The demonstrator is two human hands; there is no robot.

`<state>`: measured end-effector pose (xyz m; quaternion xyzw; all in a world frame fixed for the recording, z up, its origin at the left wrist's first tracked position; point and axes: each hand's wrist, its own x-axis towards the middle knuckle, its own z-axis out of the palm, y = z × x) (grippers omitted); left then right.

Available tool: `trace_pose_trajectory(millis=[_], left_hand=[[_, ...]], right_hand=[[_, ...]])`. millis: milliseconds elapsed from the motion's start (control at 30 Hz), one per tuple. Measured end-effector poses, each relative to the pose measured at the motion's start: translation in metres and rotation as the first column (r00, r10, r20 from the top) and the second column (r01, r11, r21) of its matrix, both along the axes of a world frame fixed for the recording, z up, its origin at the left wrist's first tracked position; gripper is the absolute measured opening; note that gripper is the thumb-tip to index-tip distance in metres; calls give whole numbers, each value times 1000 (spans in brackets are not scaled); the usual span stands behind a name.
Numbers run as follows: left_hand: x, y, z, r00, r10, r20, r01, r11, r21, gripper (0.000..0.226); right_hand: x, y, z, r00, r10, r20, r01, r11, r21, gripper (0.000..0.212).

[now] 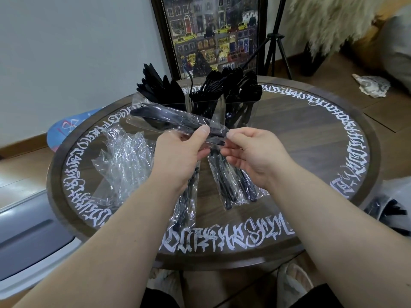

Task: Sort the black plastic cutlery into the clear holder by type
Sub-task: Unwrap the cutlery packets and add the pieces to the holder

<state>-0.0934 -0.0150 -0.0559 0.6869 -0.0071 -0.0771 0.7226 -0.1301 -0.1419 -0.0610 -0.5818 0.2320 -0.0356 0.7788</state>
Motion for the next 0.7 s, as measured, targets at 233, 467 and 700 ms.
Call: trace_pose_trajectory(millis=[233,467,700], left_hand=[[0,1,-3,998,-58,-30,58,998,-7,16],[2,3,3,998,33,-44,-33,999,-18,24],[25,28,-7,959,281,33,-282,959,35,6]], right_hand=[[-2,-1,1,999,20,-26,-17,992,125,14],[-1,-6,3,999,-30,-25,33,986,163,12],[-1,-20,1,988,-105,-110,117,986,116,14]])
